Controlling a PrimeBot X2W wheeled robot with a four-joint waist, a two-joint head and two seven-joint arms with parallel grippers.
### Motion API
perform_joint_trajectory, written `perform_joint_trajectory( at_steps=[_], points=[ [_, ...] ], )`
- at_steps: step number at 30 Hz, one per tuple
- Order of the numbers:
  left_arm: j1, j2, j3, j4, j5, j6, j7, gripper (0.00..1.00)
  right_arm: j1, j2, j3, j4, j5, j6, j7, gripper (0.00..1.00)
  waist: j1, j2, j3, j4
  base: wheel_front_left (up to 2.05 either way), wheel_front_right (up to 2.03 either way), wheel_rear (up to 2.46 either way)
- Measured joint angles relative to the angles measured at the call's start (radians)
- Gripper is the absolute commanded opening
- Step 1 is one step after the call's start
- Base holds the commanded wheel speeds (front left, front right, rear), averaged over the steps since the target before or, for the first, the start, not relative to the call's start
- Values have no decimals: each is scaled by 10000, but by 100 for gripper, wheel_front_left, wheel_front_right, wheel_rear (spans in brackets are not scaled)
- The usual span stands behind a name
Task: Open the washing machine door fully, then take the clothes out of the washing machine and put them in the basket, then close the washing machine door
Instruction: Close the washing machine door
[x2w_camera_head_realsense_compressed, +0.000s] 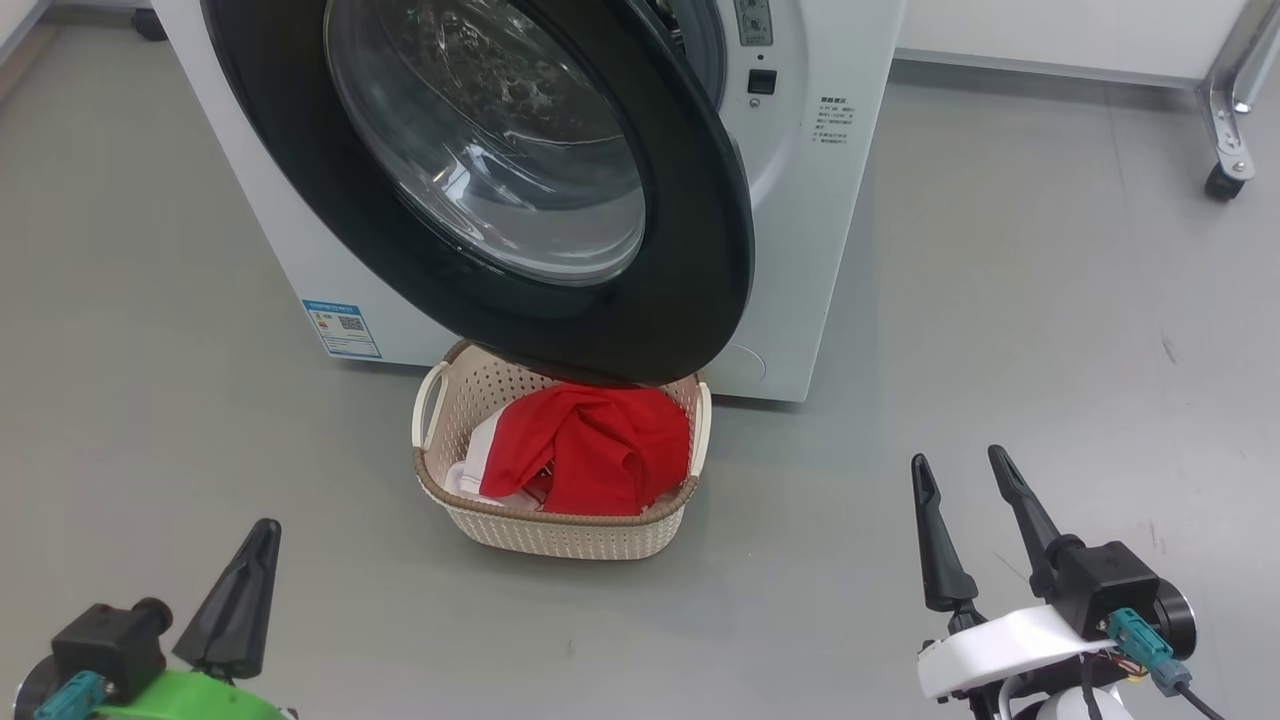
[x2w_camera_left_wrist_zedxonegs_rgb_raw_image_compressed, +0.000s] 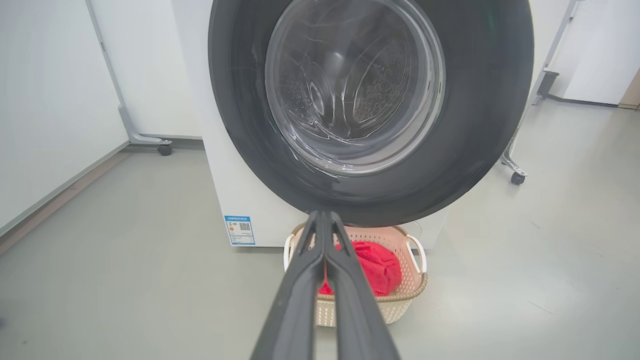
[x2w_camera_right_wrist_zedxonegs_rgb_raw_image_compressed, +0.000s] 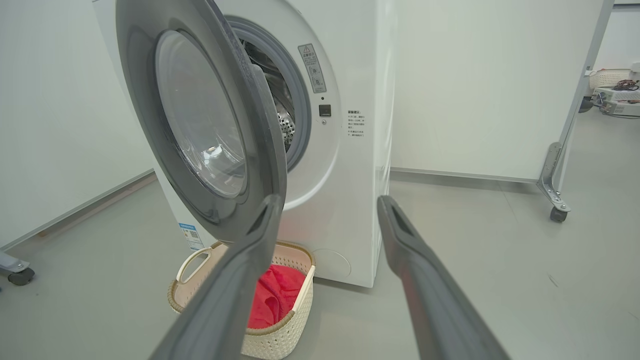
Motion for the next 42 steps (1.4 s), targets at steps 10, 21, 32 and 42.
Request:
perform_joint_trajectory(
  at_steps=[10,21,32,42],
  points=[
    [73,-437,31,272,506,4,82,100,1,25,-23,71,0,4,0,100,0,0,-48,-55,0,0,0],
    [107,-884,614,-6,1043,4,84,100,3,58,-56,84,0,31,2,100,0,0,43,-121,0,0,0],
    [106,-1154,1022,-140,1369,2,84,100,3,82,-88,104,0,90,0,100,0,0,104,-136,0,0,0],
    [107,-1348,1095,-155,1703,2,82,100,2,125,-109,119,0,90,2,100,0,0,142,-150,0,0,0]
  ],
)
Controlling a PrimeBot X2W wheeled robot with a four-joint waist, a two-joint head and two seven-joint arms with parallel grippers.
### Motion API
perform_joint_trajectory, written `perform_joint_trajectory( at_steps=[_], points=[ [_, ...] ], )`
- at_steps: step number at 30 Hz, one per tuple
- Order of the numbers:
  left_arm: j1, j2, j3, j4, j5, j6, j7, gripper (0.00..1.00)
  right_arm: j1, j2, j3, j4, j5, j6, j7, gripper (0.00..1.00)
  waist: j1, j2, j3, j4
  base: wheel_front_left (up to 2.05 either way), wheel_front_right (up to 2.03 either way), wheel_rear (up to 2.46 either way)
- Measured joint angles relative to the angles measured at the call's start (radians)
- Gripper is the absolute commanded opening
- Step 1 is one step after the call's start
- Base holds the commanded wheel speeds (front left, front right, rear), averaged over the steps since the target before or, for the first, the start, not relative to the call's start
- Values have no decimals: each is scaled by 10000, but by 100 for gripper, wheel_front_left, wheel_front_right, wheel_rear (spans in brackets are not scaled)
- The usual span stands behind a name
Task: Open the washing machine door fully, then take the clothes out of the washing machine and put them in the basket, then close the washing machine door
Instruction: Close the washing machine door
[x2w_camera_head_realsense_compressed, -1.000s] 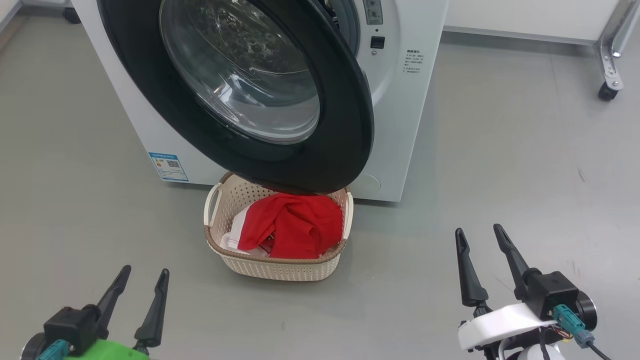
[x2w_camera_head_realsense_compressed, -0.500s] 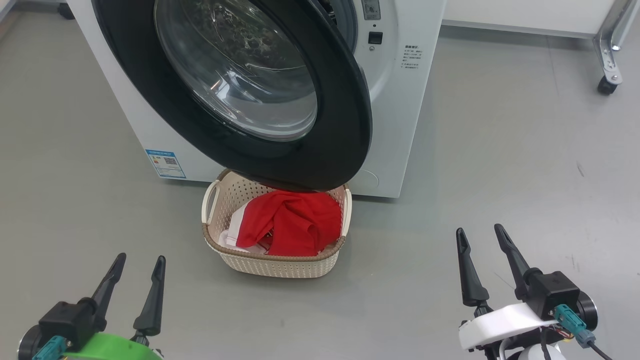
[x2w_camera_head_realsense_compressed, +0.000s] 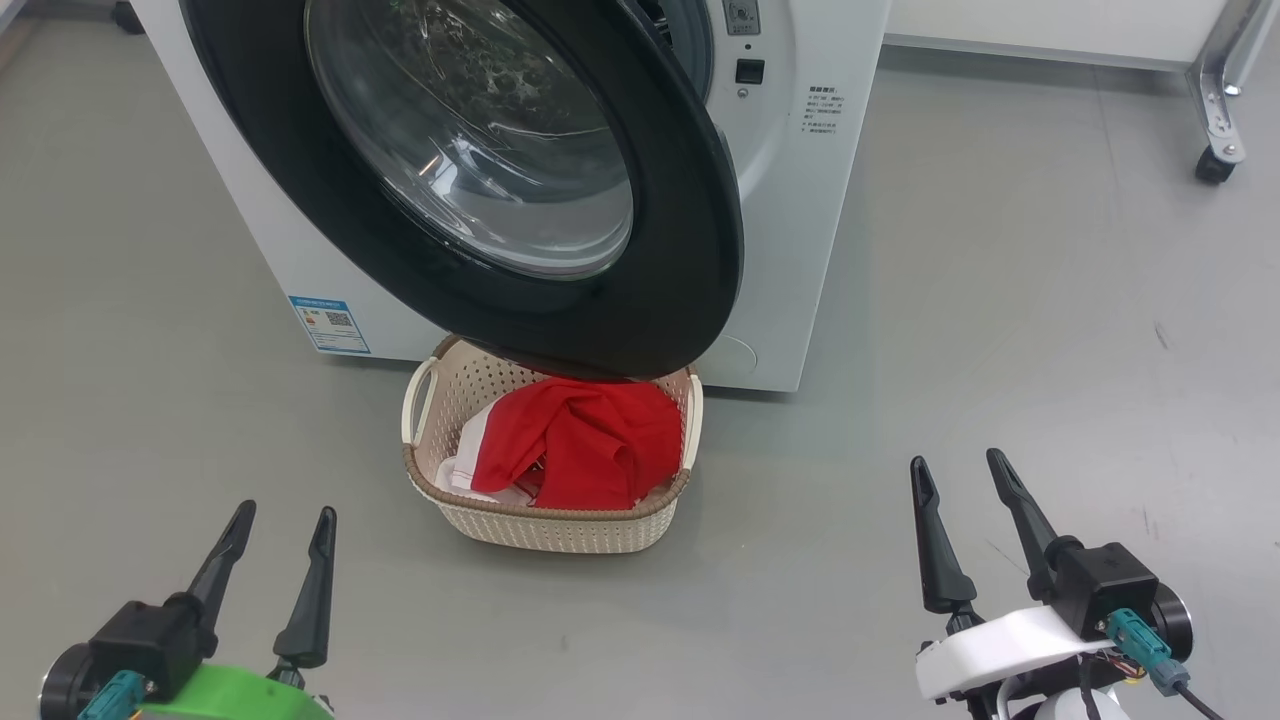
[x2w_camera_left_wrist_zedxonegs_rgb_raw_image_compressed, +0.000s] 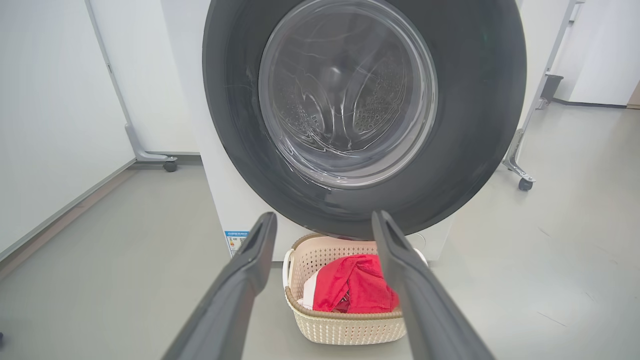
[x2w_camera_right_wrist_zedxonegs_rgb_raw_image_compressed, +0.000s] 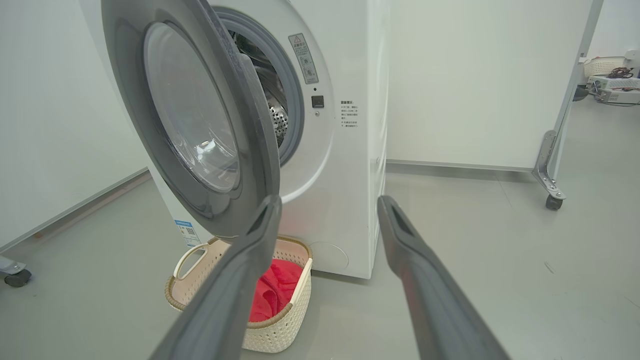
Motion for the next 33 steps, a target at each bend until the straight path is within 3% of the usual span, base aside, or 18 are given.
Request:
perform_joint_trajectory(
  at_steps=[25,26,28,33],
  points=[
    [1,-171,13,-23,309,-2,0,100,-8,13,-13,94,-84,84,-2,100,0,0,38,6,0,0,0],
    [1,-174,-10,-25,309,-2,0,100,-9,15,-13,94,-86,84,-2,92,0,0,40,8,0,0,0],
    [1,-174,-35,-40,309,-2,0,100,-17,15,-10,88,-111,105,-2,0,0,0,51,15,0,0,0],
    [1,-173,-148,-180,309,-2,0,100,-222,12,182,-180,-424,265,0,0,0,0,224,84,0,0,0]
  ],
)
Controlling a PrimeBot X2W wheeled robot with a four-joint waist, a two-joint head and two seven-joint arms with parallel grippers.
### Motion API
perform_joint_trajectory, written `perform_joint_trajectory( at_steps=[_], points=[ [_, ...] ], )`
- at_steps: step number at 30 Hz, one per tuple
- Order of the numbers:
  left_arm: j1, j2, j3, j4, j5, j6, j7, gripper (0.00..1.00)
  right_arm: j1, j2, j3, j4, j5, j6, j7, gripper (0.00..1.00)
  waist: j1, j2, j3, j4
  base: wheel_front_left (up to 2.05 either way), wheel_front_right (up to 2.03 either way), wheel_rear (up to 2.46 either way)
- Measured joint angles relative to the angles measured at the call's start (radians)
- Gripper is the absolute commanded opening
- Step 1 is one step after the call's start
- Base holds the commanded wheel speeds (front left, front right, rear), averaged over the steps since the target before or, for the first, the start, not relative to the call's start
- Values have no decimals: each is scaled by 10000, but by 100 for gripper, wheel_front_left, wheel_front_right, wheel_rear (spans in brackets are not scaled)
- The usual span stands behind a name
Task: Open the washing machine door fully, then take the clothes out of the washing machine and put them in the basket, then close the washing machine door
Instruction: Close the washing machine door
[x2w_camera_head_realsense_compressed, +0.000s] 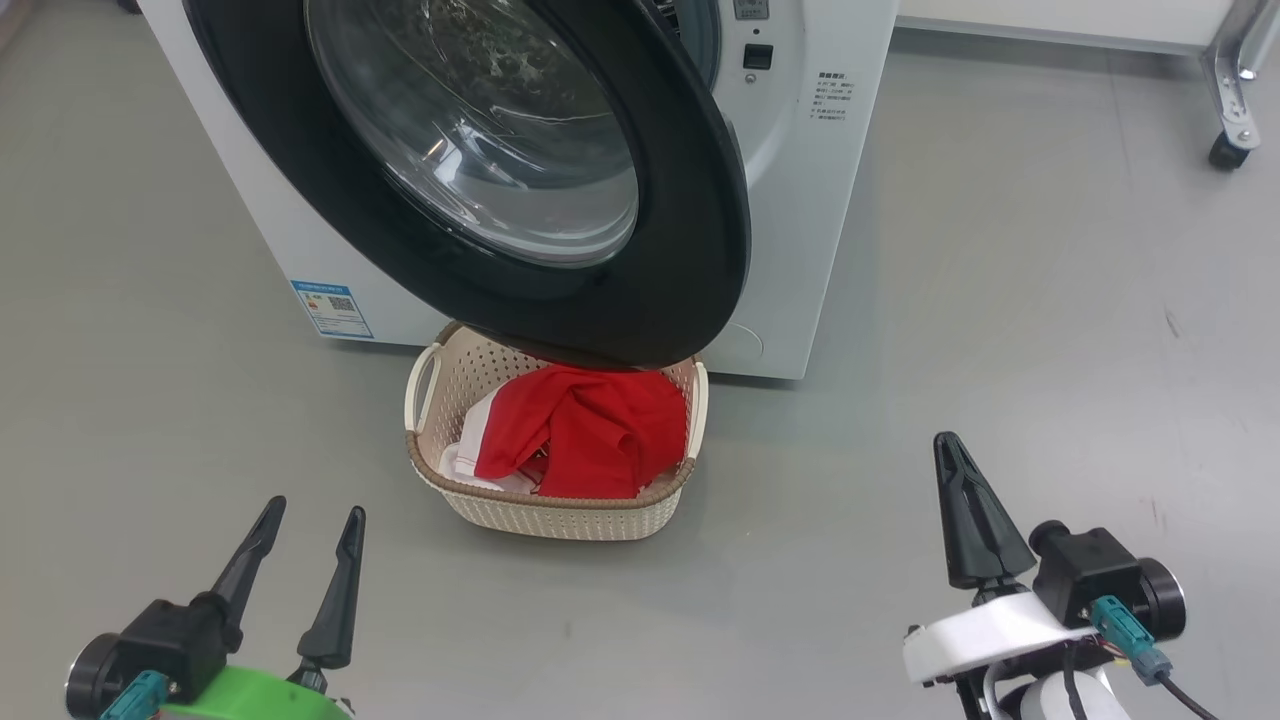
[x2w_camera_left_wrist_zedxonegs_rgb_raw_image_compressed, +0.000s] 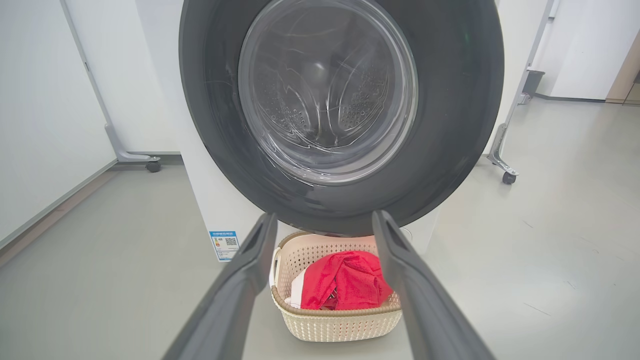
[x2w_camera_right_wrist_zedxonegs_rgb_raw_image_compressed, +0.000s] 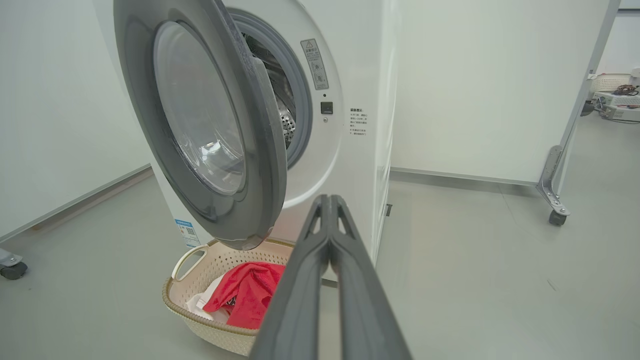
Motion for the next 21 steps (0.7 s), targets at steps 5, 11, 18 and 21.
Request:
perform_joint_trajectory(
  at_steps=[5,11,18,21],
  points=[
    [-15,6,-132,-178,-19,0,0,100,-616,-8,353,-150,-393,213,-2,0,0,0,280,94,0,0,0],
    [-281,36,-485,-341,-46,0,0,100,-1425,-251,784,33,-755,577,-2,0,0,0,734,329,0,0,0],
    [-725,36,-621,-439,-240,0,0,100,-2559,-397,1264,349,-1179,894,111,0,0,0,1267,703,0,0,0],
    [-937,35,-677,-453,-349,0,0,100,-3153,-474,1331,531,-1312,988,226,0,0,0,1534,932,0,0,0]
  ],
)
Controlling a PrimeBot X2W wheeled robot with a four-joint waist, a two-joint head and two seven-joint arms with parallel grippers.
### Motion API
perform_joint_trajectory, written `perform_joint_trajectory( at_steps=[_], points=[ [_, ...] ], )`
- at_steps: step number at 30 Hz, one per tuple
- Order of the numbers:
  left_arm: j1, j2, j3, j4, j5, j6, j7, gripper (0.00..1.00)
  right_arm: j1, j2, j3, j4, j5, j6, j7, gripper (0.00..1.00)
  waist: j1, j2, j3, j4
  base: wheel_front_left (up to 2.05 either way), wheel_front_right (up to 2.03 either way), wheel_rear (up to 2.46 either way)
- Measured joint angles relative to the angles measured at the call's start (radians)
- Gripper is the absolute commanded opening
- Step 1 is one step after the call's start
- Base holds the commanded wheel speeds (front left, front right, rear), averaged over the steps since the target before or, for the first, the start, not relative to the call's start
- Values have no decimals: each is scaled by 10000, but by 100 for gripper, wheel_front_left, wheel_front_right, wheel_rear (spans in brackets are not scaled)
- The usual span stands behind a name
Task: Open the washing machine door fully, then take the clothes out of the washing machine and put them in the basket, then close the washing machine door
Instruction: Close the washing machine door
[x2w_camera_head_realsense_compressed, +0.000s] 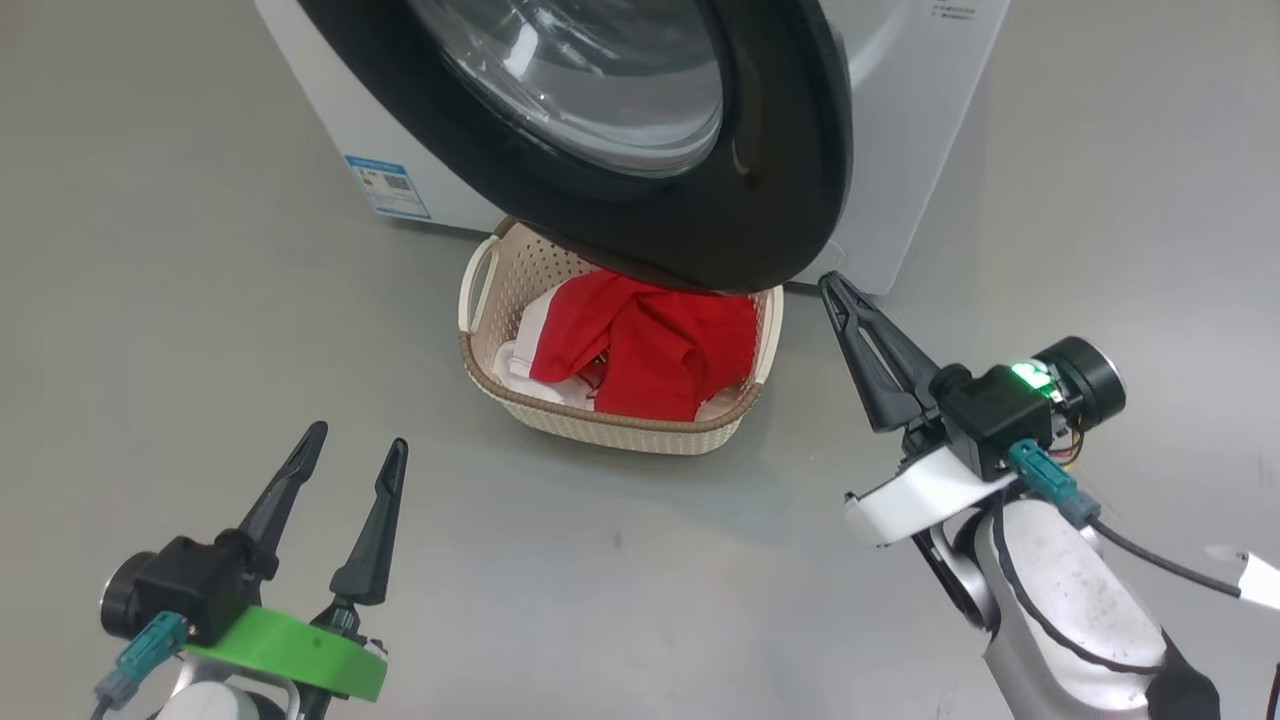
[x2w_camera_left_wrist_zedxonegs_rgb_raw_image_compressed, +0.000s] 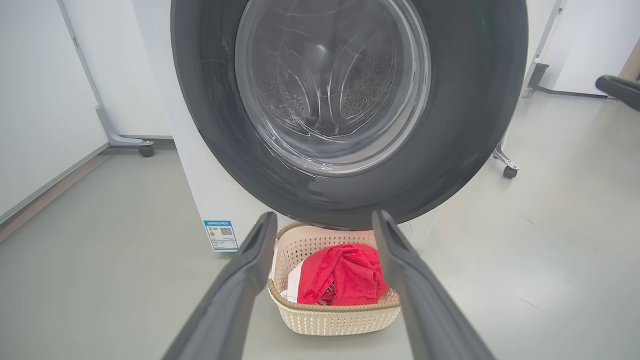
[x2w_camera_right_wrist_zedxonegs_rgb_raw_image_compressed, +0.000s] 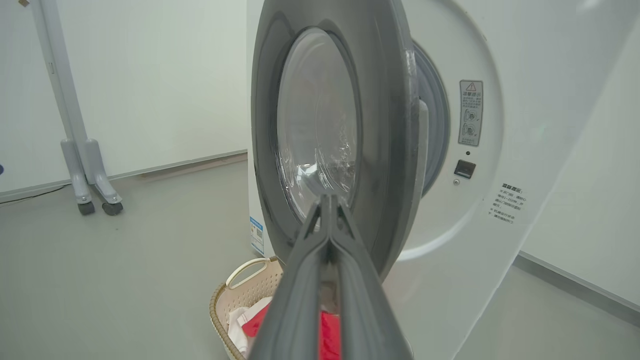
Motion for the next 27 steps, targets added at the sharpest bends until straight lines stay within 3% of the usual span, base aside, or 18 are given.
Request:
perform_joint_trajectory(
  at_steps=[16,27],
  points=[
    [-966,-115,-115,-44,-533,0,0,100,-2260,-230,4,1087,-337,196,493,0,0,0,1472,1084,0,0,0],
    [-1289,-382,27,-2,-953,0,0,100,-3086,-230,-293,1806,-359,180,474,0,0,0,2188,1450,0,0,0]
  ],
)
